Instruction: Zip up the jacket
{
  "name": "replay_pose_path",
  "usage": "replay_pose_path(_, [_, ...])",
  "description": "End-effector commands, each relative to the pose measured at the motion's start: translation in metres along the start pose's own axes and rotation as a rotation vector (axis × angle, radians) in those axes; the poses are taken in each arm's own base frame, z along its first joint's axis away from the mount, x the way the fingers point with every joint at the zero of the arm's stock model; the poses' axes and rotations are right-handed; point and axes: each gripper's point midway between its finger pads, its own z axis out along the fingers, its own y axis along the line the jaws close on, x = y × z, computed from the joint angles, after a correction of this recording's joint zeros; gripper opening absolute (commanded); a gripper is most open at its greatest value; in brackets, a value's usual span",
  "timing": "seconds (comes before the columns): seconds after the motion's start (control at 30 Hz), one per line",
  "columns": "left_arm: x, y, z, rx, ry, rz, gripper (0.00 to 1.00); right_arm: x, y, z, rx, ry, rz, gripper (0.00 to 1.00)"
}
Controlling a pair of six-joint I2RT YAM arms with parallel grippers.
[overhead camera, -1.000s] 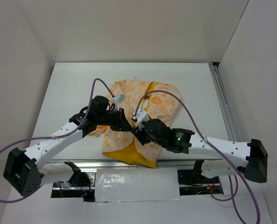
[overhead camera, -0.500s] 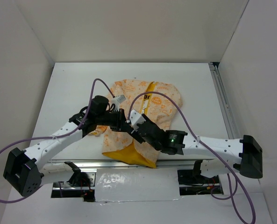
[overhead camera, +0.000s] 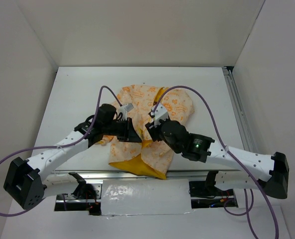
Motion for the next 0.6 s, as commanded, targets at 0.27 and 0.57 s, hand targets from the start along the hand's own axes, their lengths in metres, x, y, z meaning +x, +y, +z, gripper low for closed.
replay_pose_path(0.27, [-0.004, 0.003, 0.001, -0.011, -0.011, 0.036, 0.00, 0.000, 0.050, -0.019, -0.376, -0.051, -0.107, 0.60])
replay_pose_path(0.57, [-0.021, 0.002, -0.001, -0.028, -0.007, -0.052, 0.00, 0.033, 0.054, -0.001, -0.206, 0.089, -0.269, 0.58])
